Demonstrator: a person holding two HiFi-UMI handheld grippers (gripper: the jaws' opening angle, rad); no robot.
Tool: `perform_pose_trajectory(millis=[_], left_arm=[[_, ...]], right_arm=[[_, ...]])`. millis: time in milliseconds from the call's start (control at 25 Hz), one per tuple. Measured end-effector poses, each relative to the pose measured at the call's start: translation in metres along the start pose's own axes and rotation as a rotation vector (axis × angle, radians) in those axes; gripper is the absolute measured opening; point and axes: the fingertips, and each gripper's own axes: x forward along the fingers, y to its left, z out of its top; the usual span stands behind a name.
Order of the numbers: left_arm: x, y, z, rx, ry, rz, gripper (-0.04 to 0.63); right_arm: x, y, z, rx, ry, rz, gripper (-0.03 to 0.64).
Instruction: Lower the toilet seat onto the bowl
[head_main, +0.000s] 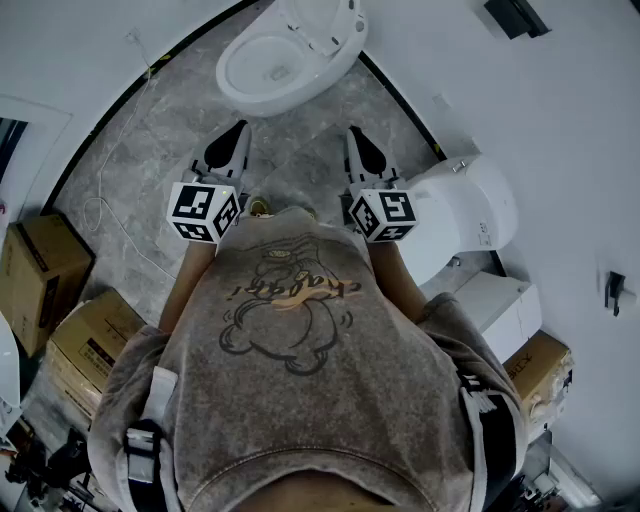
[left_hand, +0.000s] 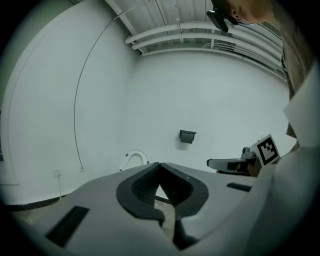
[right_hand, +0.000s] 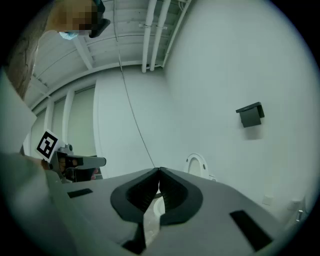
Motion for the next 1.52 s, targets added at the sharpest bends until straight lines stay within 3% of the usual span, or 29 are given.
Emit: perform_pose_trajectory(millis=[400,760,1080,1520], left_arm=[[0.009,-0.013,-0.007,0.013,-0.018,0.025,0.009],[0.042,0.005,-0.009,0.014,-0.022,0.064,0.009],[0.126,0.047,0.016,0.013,-0.026,0.011,0.009],[0.265,0.147,0.093,0.049,-0.019,-0.129,0.009]], right_arm=[[-0.011,-0.014,-0.003,0.016,-0.013,0.044,0.026],[0.014,-0.039,-0.019,0.027,0.019,0.06,0.026],[0.089,-0.079,-0.005,0.034,0.03,0.03,0.026],[0.242,-0.126,0.064,0.028,-0.028,-0.094,0.027]])
